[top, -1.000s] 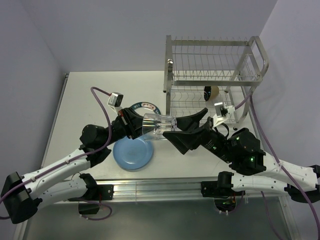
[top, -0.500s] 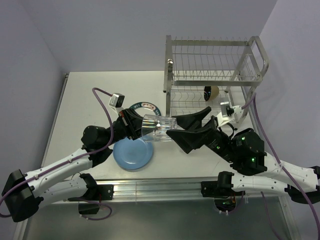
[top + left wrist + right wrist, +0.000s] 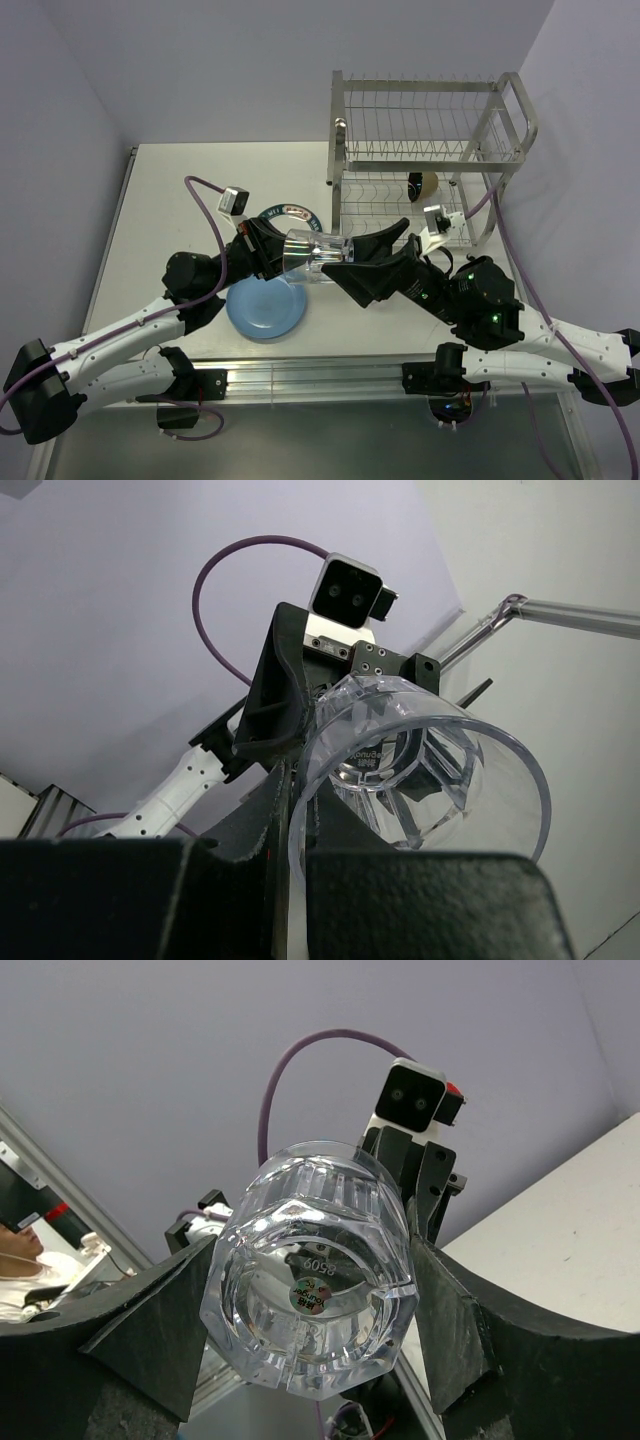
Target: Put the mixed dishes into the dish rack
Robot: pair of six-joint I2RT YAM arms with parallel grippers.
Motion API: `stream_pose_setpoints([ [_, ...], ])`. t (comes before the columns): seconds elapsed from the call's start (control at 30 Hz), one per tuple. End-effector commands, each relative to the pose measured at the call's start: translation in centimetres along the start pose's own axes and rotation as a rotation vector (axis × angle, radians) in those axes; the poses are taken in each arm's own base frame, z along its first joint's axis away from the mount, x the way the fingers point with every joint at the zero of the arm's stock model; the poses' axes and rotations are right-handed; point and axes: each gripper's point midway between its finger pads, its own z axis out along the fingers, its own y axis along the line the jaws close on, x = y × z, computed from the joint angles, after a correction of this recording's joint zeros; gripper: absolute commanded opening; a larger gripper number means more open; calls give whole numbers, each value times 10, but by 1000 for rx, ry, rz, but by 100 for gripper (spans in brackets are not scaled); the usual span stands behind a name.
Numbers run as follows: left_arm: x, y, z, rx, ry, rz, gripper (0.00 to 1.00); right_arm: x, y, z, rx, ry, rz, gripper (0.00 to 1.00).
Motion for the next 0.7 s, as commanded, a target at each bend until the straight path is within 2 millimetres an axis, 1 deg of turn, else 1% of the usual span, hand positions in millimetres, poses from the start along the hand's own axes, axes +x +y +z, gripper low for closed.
stream_pose_setpoints([
  [0.0, -4, -34, -1, 119, -15, 19, 0, -15, 8, -1, -28, -53, 7, 20],
  [0.03, -4, -33, 0, 117, -12, 20, 0, -13, 4, 0, -10, -41, -1, 1],
  [0.07, -4, -33, 1, 117, -6, 27, 3, -16, 5, 2, -5, -42, -6, 0],
  [0.1, -3, -32, 2, 109, -1, 33, 32, -14, 2, 3, 18, -31, -17, 0],
  [0.13, -4, -25, 3, 67, 2, 29, 50, -16, -2, 4, 41, -31, -35, 0],
  [0.17, -5, -20, 4, 33, -2, 62, 72, -25, -3, 4, 64, -48, -42, 0],
  [0.2, -6, -13, 4, -13, -7, 74, 79, -29, -8, 3, 96, -54, -57, 0],
  [0.23, -11, -4, 2, -94, -28, 80, 85, -32, -17, 1, 147, -55, -93, 0],
  [0.27, -15, 1, 0, -135, -41, 131, 95, -44, -16, 0, 167, -75, -105, 0],
  [0.3, -19, -1, -4, -166, -61, 155, 98, -44, -23, -2, 203, -55, -128, 0],
  [0.33, -28, 4, -6, -216, -104, 179, 99, -50, -26, -3, 228, -62, -157, 0],
  [0.37, -31, 17, -12, -303, -107, 202, 99, -64, -25, -3, 243, -91, -166, 0],
  [0.4, -38, 16, -17, -341, -135, 218, 99, -63, -31, -6, 271, -68, -192, 0],
  [0.43, -46, 17, -20, -391, -169, 229, 99, -70, -36, -8, 305, -80, -220, 0],
  [0.47, -55, 41, -36, -538, -221, 226, 99, -84, -35, -10, 328, -103, -230, 0],
  [0.5, -63, 46, -47, -599, -268, 231, 99, -86, -42, -14, 367, -87, -272, 0],
  [0.53, -69, 52, -55, -665, -303, 229, 99, -104, -39, -15, 391, -114, -294, 0],
  [0.57, -74, 68, -72, -770, -338, 236, 99, -119, -48, -19, 463, -143, -323, 0],
  [0.6, -73, 75, -74, -805, -331, 244, 99, -122, -58, -23, 530, -114, -374, 0],
  [0.63, -74, 77, -73, -822, -320, 257, 98, -127, -69, -18, 604, -89, -445, 0],
  [0.67, -70, 83, -72, -844, -281, 265, 96, -162, -63, -25, 666, -156, -463, 0],
])
